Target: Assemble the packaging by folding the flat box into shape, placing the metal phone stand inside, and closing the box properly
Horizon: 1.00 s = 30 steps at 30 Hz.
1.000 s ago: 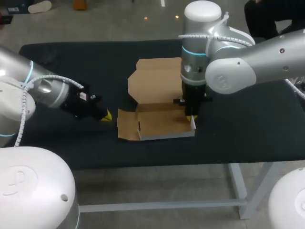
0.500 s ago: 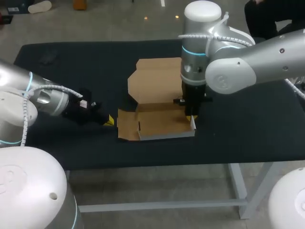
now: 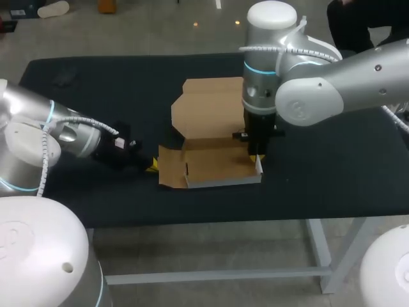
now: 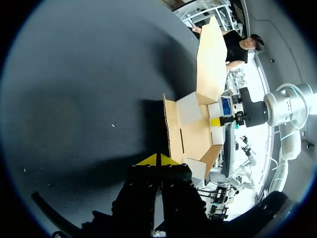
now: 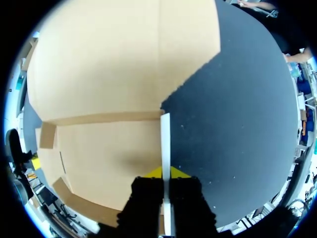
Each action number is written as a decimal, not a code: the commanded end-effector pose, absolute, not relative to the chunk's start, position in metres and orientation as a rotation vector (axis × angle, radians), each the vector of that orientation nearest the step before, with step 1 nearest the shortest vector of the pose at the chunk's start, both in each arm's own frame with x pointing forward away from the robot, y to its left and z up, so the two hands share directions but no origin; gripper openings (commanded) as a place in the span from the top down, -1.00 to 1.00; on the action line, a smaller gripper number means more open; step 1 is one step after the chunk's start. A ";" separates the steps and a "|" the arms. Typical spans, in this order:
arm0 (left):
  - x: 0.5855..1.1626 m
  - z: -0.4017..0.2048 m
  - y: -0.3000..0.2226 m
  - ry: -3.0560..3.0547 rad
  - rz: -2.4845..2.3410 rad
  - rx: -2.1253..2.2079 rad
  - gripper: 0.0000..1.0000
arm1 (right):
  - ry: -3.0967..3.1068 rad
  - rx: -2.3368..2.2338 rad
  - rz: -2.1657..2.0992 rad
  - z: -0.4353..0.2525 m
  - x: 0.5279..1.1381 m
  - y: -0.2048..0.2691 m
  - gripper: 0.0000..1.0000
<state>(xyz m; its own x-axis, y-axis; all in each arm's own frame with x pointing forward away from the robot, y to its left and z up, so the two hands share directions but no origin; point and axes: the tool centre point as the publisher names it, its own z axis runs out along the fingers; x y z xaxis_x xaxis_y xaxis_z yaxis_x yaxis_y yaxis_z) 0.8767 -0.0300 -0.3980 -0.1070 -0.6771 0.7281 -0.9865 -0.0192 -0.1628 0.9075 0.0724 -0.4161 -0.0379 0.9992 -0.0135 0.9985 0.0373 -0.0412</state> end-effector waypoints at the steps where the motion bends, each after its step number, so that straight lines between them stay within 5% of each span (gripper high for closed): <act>1: 0.878 -0.404 -0.034 -1.818 0.937 1.709 1.00 | -2.247 -2.164 0.067 -0.415 0.908 0.073 1.00; 30: 0.883 -0.414 -0.026 -1.787 0.961 1.737 1.00 | -2.247 -2.164 0.067 -0.415 0.908 0.073 1.00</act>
<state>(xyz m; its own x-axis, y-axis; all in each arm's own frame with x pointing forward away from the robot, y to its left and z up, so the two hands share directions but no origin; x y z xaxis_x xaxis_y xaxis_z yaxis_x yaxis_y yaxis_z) 0.8749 -0.0210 -0.4061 -0.0905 -0.6646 0.7417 -0.9844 -0.0533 -0.1679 0.9075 0.0724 -0.4161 -0.0377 0.9992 -0.0133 0.9985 0.0372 -0.0410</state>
